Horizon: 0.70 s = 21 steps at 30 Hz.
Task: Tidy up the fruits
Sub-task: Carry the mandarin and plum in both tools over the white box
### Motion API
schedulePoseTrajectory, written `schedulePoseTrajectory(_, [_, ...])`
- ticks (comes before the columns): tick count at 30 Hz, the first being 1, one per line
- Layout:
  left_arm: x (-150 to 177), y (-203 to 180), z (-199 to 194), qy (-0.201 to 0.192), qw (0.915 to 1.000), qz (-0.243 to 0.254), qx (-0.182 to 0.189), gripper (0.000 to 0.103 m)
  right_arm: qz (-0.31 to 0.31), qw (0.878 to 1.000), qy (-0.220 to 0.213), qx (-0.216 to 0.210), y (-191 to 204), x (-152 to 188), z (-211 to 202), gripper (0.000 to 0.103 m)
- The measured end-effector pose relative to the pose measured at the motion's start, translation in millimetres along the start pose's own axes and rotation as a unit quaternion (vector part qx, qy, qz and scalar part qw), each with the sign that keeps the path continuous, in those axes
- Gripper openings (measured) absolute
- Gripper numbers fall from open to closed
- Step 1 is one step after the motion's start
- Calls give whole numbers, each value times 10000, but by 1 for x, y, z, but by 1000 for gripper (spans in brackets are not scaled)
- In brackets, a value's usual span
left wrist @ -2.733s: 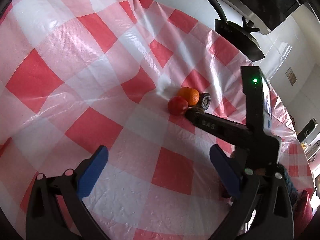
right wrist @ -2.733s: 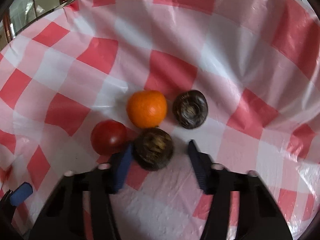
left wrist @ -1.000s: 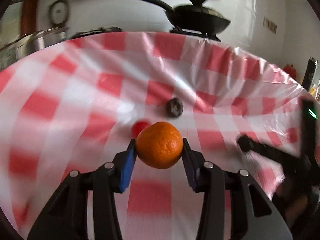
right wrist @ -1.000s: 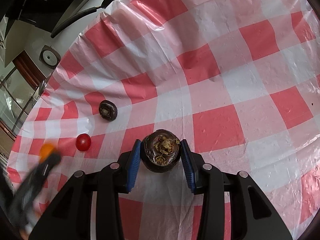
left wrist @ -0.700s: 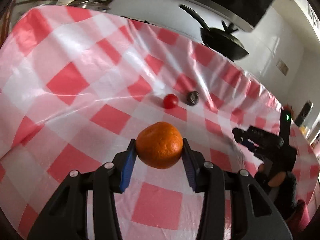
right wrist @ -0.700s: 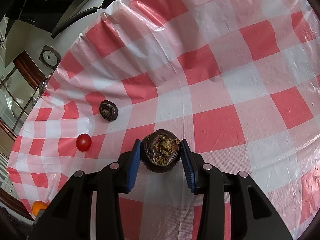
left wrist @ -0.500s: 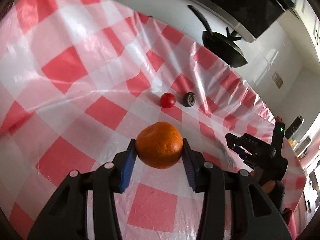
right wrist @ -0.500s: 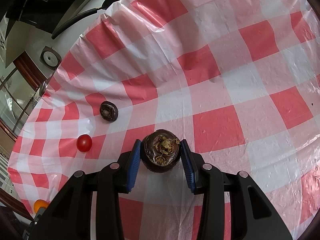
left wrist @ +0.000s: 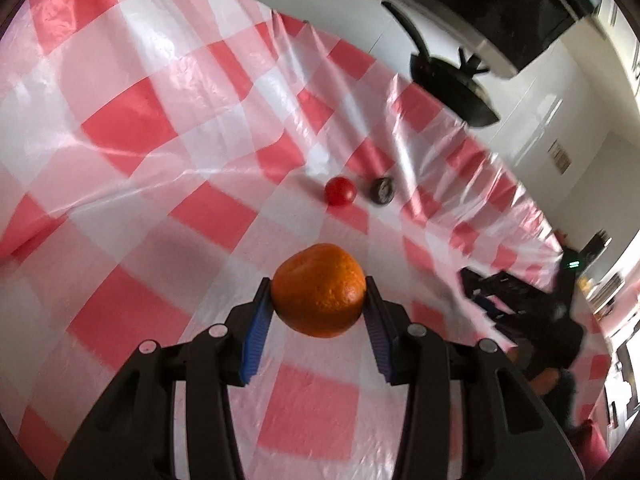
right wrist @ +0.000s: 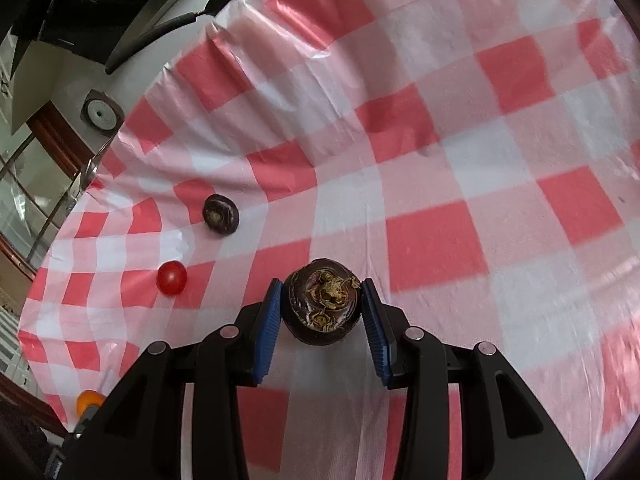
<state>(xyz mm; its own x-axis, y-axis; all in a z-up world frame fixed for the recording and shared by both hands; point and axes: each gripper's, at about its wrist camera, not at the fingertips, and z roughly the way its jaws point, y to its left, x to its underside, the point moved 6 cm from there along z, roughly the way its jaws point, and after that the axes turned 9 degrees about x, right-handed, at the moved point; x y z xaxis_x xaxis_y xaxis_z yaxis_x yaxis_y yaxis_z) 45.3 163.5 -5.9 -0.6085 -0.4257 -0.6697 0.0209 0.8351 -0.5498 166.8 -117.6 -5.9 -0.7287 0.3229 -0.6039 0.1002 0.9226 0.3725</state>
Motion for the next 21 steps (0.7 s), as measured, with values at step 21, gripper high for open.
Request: schedulePoseTrajectory(21, [93, 53, -172, 116, 9866, 673, -1484, 45, -1842, 9789, 348, -816, 137, 194, -122, 40])
